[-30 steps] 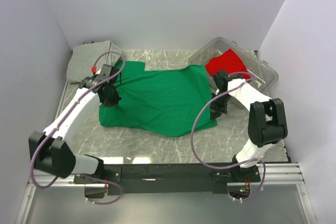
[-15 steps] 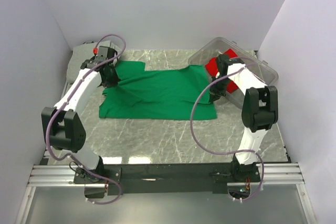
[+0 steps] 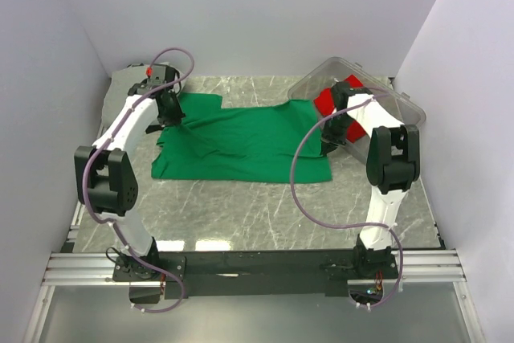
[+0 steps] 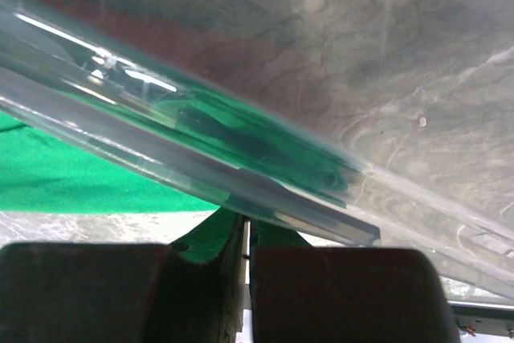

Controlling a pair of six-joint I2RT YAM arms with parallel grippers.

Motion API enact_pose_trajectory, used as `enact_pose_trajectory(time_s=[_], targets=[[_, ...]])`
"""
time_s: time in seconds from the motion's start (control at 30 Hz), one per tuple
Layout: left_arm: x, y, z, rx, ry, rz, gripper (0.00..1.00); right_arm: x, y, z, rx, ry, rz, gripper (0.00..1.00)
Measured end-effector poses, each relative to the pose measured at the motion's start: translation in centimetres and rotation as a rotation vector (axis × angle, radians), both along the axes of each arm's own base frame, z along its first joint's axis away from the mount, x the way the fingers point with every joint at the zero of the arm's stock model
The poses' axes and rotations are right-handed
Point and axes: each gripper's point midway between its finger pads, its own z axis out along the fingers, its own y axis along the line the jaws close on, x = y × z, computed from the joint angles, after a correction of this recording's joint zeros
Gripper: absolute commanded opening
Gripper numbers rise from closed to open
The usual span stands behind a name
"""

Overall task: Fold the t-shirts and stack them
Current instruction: Fold the tshirt

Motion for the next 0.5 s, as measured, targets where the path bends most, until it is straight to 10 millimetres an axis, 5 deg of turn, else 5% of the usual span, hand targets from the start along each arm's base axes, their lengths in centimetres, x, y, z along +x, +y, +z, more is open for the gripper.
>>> enact_pose_trajectory(time_s=[0.17, 0.23, 0.27, 0.37, 0.5], targets=[[0.4, 0.0, -1.1, 0.005, 0.024, 0.002, 0.00, 0.1, -0.1, 0.0, 0.005, 0.000, -0.004, 0.00], [0.8, 0.0, -1.2, 0.005, 0.025, 0.003, 0.05, 0.6, 0.0, 0.1, 0.008, -0.007, -0.006, 0.20], [1.0, -0.1, -1.2, 0.004, 0.023, 0.003, 0.19, 0.9, 0.0, 0.2, 0.009, -0.013, -0.007, 0.38], [1.8, -0.3, -0.9, -0.003, 0.008, -0.001, 0.47, 1.4, 0.4, 0.8, 0.027, -0.024, -0.003, 0.65], [3.1, -0.7, 0.0, -0.034, -0.036, 0.002, 0.61, 1.8, 0.8, 1.5, 0.049, -0.046, 0.006, 0.71]])
